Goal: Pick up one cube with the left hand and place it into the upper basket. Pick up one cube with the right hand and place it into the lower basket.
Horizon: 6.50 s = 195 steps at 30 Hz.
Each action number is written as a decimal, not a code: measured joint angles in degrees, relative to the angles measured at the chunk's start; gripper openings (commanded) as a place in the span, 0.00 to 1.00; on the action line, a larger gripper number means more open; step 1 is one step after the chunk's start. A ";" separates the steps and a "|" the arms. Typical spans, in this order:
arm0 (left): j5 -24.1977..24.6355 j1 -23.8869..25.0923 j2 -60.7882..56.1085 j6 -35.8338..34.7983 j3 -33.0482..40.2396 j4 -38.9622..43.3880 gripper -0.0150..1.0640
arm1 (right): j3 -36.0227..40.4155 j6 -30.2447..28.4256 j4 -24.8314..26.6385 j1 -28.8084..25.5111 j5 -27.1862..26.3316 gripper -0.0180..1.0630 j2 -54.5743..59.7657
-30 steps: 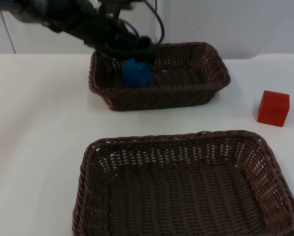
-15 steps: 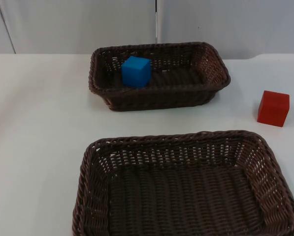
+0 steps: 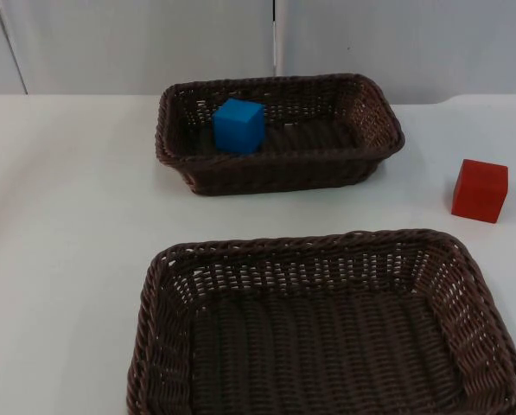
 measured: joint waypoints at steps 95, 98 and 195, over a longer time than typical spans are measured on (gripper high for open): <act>-9.26 5.84 -74.84 -7.94 71.09 7.60 0.74 | 0.00 0.00 0.00 0.00 0.00 0.99 0.00; -8.18 5.84 -79.09 -7.94 73.31 7.70 0.74 | 0.00 0.00 0.00 0.00 0.00 0.99 0.00; -2.65 5.84 -83.51 -7.94 73.67 11.60 0.74 | -27.47 -2.24 -1.12 0.00 -20.59 0.99 64.50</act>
